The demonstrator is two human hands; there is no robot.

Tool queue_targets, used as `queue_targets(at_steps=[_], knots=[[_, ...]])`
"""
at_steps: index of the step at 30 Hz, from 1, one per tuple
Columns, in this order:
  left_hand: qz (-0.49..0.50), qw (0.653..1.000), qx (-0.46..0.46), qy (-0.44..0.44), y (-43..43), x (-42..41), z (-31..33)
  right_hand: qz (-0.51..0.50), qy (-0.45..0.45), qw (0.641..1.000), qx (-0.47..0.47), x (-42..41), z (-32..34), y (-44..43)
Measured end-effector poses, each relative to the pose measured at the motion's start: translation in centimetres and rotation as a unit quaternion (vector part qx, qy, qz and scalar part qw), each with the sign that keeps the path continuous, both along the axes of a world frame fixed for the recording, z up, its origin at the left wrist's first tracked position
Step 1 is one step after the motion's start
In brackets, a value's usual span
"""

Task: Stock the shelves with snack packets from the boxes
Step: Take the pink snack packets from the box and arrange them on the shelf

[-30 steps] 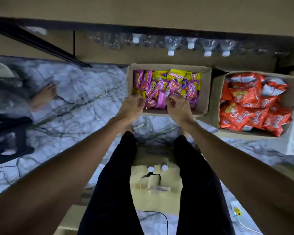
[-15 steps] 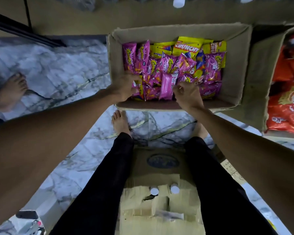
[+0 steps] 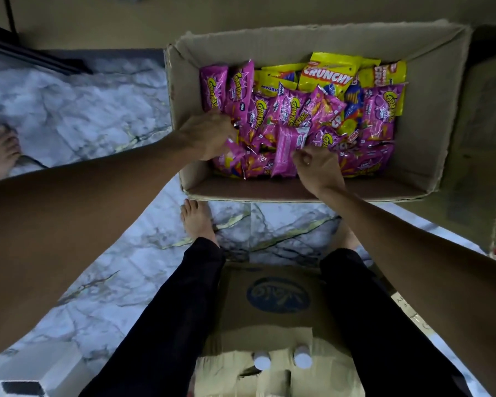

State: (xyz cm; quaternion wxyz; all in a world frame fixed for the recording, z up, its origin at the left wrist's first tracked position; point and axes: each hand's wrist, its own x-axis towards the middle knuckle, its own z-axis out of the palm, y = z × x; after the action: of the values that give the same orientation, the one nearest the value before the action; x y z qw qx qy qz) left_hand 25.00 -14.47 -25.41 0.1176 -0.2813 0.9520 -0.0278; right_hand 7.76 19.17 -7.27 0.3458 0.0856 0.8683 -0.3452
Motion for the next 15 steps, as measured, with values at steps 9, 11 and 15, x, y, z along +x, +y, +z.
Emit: queue_targets(at_steps=[9, 11, 15], knots=[[-0.213, 0.91, 0.321, -0.154, 7.7, -24.4, 20.4, -0.1, -0.013, 0.995, 0.006, -1.0, -0.1, -0.9], [-0.202, 0.901, 0.345, -0.17, 8.1, -24.1, 21.8, -0.096, -0.01, 0.995, 0.029, -1.4, -0.7, -1.2], [-0.193, 0.888, 0.378, -0.177, 7.7, -21.4, 19.9, -0.102, -0.063, 0.988, 0.094, -1.9, -1.5, -2.4]])
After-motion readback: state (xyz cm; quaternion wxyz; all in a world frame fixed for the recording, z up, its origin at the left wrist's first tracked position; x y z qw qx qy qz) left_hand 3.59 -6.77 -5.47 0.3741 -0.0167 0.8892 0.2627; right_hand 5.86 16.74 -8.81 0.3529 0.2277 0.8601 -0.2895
